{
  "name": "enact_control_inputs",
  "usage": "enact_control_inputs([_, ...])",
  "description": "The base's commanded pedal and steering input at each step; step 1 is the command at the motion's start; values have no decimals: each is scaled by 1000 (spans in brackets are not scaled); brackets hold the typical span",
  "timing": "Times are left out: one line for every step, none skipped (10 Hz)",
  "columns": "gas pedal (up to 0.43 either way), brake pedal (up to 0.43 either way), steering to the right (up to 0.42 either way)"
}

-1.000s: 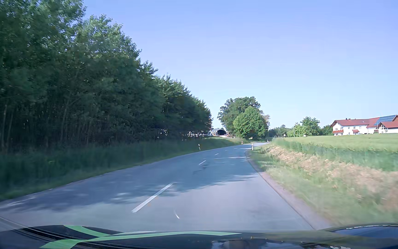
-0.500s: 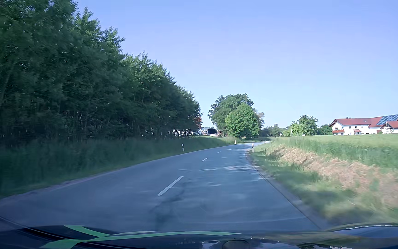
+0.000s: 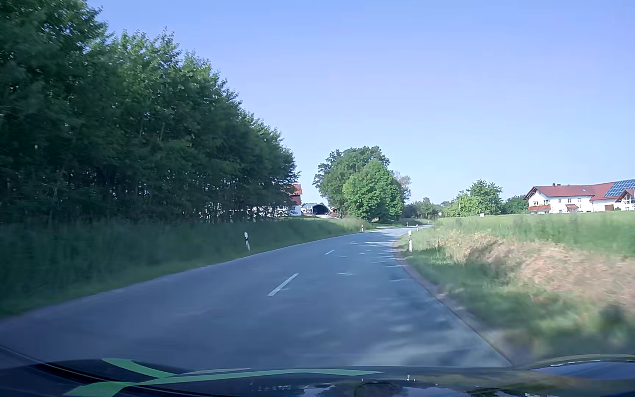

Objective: Follow the waypoints while adhering to traffic rules and regulations

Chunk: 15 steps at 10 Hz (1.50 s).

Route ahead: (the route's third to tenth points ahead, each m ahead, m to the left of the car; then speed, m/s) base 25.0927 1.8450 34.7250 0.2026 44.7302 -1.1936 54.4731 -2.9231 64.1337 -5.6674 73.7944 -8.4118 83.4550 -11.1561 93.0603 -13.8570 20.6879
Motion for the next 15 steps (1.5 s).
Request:
enact_control_inputs([150,0,19])
enact_control_inputs([150,0,19])
enact_control_inputs([150,0,19])
enact_control_inputs([150,0,19])
enact_control_inputs([150,0,19])
enact_control_inputs([138,0,19])
enact_control_inputs([130,0,19])
enact_control_inputs([118,0,19])
enact_control_inputs([118,0,19])
enact_control_inputs([130,0,19])
enact_control_inputs([138,0,19])
enact_control_inputs([138,0,19])
enact_control_inputs([150,0,19])
enact_control_inputs([169,0,19])
enact_control_inputs([177,0,19])
